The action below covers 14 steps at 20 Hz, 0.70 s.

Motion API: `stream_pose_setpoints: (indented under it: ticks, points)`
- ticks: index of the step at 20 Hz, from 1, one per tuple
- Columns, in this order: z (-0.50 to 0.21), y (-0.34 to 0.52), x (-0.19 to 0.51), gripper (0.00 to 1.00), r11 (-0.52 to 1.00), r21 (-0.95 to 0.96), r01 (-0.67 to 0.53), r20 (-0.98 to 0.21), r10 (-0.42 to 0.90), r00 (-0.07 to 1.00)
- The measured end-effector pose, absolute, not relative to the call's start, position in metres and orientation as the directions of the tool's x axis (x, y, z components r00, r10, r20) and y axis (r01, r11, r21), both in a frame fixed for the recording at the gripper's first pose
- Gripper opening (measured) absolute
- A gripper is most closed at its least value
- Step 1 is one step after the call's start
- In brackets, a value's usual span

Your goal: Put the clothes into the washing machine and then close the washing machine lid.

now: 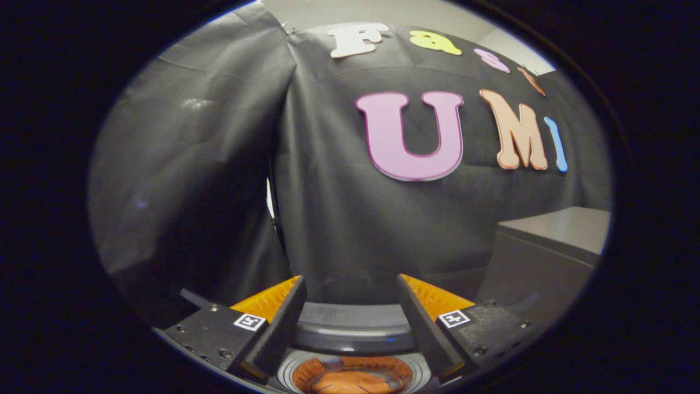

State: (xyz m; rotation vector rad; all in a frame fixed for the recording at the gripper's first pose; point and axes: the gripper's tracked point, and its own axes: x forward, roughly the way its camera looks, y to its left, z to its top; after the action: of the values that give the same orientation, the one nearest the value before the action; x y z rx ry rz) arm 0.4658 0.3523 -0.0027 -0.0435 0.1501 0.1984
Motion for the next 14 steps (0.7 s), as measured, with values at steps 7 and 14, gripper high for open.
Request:
stream_pose_setpoints:
  ticks: [7,14]
  points:
    - [-0.017,0.358,0.454,0.97,0.978,0.044,-0.202,-0.227,0.207,0.952]
    - [-0.018,0.359,0.450,0.96,0.975,-0.017,-0.222,-0.239,0.212,0.948]
